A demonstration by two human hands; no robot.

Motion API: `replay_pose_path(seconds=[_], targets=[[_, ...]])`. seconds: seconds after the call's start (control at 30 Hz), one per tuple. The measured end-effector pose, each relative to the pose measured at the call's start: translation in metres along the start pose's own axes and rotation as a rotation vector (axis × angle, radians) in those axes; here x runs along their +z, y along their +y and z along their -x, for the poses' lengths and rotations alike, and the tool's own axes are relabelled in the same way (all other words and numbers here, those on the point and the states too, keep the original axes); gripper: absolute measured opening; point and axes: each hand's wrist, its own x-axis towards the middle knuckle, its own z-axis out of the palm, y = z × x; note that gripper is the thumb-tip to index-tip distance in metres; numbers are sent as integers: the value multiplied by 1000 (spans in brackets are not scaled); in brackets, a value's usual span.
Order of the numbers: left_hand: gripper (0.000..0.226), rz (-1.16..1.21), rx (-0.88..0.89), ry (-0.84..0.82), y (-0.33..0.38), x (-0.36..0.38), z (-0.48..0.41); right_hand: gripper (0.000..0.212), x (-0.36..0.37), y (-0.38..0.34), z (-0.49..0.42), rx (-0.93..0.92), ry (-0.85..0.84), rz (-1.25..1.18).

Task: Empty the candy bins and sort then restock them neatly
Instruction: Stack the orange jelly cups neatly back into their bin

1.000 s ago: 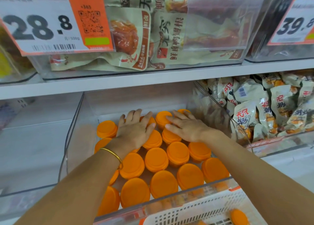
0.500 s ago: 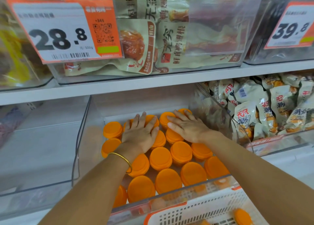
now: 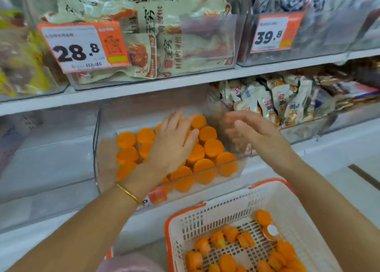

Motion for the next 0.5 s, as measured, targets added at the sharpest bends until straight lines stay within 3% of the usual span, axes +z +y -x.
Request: replay_pose_path(seconds=[0.1, 0.17, 0.33, 0.5], targets=[[45, 101, 297, 135, 54, 9, 49, 23, -18, 17, 69, 121, 52, -116], [40, 114, 377, 106, 77, 36, 80, 19, -22, 53, 104, 281, 94, -142], [39, 64, 98, -507, 81, 145, 132, 24, -18, 194, 151, 773, 300, -80], [45, 42, -75, -722, 45, 228, 176, 38, -3, 300, 200, 942, 264, 396]])
